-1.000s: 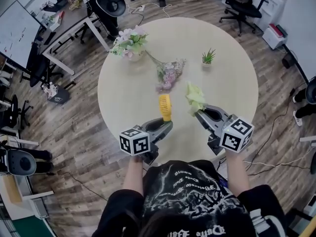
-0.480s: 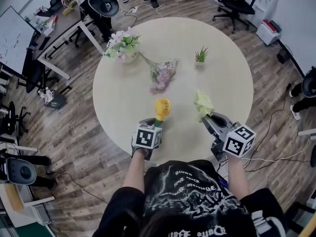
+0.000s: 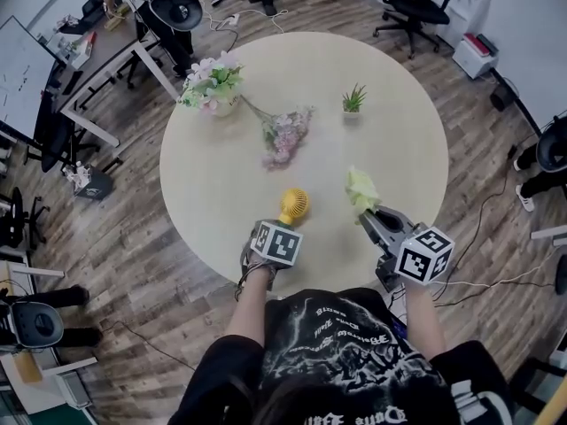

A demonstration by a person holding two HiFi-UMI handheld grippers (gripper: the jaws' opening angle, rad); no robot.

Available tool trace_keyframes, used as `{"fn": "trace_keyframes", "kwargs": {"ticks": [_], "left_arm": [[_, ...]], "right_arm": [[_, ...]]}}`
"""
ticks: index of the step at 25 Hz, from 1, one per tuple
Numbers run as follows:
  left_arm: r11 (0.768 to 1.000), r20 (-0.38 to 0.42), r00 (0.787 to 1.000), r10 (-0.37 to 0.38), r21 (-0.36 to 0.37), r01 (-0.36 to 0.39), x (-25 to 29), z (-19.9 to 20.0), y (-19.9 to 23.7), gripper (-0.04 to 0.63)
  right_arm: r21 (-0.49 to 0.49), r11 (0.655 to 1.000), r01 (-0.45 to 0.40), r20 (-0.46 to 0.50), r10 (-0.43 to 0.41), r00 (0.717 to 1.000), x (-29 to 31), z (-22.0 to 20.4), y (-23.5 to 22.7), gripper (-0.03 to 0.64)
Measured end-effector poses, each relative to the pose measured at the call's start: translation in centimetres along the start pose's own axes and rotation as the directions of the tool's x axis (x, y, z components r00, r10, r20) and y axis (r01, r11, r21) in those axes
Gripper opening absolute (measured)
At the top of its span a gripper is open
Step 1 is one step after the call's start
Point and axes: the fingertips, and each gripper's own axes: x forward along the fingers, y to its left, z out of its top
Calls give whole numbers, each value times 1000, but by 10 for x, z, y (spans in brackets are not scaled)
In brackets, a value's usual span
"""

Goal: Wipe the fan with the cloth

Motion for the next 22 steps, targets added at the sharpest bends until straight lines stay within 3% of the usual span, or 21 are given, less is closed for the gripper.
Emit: {"fn": "trace_keyframes", "kwargs": {"ticks": [7,10,17,22], "left_arm": [[986,-71,991,116,126,-107,5,-2,2,178],[981,-67,987,146,135,-136,7,-3,4,178],[997,77,995,64,-36,-61,-10,8,1,230],[974,280,960,2,-219,62,-45,22,3,221]], "right_arm": [[-11,1000,29,-30,-29,999,3,-5,-5,25],[0,1000,28,-32,-28,999,5,-7,-6,25],[-36,997,66,-53,-68,996,8,-14,-10,25],[-140,982,131,-55,-139,989,11,-21,-10,25]]}}
